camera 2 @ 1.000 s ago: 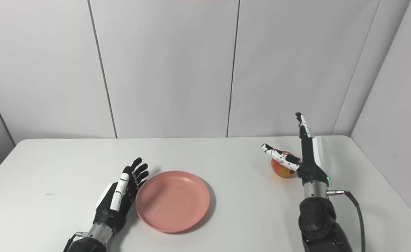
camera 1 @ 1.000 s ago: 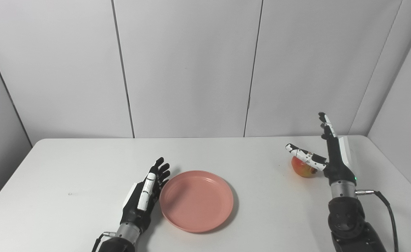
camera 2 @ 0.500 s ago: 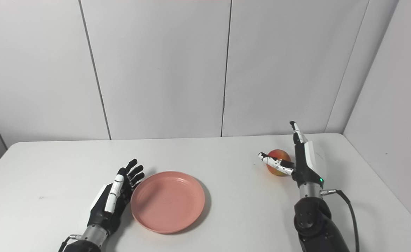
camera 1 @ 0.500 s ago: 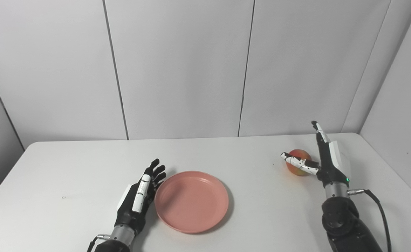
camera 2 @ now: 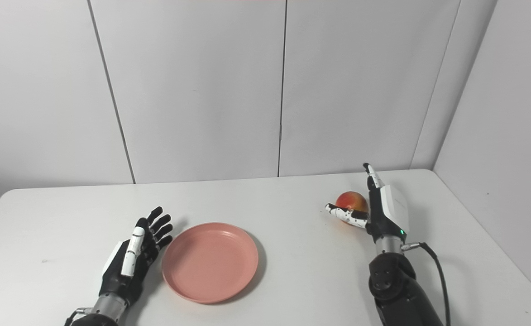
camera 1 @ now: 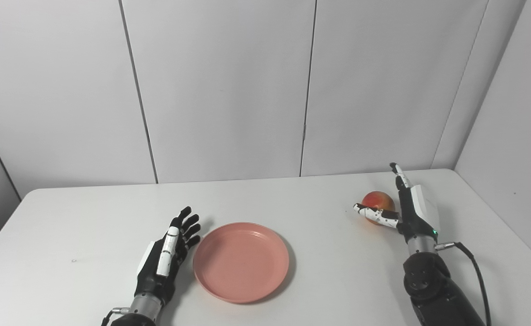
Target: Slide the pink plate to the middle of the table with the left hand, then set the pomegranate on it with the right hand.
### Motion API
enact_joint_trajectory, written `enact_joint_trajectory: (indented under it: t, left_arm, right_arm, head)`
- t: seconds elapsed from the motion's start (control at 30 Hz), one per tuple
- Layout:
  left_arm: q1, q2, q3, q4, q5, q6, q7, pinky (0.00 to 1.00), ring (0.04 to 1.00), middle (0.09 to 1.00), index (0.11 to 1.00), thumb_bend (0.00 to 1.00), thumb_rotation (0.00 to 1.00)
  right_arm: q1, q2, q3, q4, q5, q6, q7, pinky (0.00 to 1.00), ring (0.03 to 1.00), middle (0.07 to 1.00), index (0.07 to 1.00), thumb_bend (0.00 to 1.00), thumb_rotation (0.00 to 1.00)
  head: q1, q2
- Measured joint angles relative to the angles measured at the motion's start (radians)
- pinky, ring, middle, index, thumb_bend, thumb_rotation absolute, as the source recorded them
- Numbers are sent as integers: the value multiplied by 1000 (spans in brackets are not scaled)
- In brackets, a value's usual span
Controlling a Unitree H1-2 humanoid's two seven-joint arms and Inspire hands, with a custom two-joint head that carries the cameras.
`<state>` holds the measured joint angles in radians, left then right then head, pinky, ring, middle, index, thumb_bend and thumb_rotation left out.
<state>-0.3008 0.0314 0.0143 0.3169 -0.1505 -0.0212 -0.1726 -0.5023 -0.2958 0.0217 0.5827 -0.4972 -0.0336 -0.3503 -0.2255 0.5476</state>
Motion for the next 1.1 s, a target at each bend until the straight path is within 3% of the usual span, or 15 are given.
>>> enact_joint_trajectory:
  t: [0.37,0.63,0.9,0.93,0.97,1.0,1.1]
  left_arm:
    - [0,1,0,-1,0,1,-2,907,929,930,922,531,1000]
    - [0,2,0,-1,-1,1,-2,912,931,932,924,527,1000]
    - [0,2,0,-3,-1,3,-1,914,933,932,925,521,1000]
    - [0,2,0,-3,-1,4,-1,913,932,931,925,520,1000]
    - [1,2,0,-4,-1,4,-1,913,932,931,925,521,1000]
    - [1,2,0,-4,0,4,-1,914,932,932,927,524,1000]
    - [1,2,0,-6,0,5,-1,912,932,933,927,529,1000]
  right_arm:
    - [-4,-1,29,47,0,18,10,728,822,868,875,853,199]
    - [-7,0,30,68,4,18,-7,620,737,805,814,801,56]
    - [-7,2,16,72,43,13,-36,516,600,688,716,692,0]
    - [-7,4,14,73,48,11,-44,497,577,664,703,676,0]
    - [-7,5,13,73,50,11,-52,473,553,580,692,617,0]
    - [-7,5,13,73,50,10,-58,442,524,506,602,559,0]
    - [-7,7,17,73,42,0,-90,427,524,469,528,526,0]
  head:
    - [3,3]
    - [8,5]
    - [11,9]
    - [11,9]
    - [11,11]
    - [12,11]
    - [12,11]
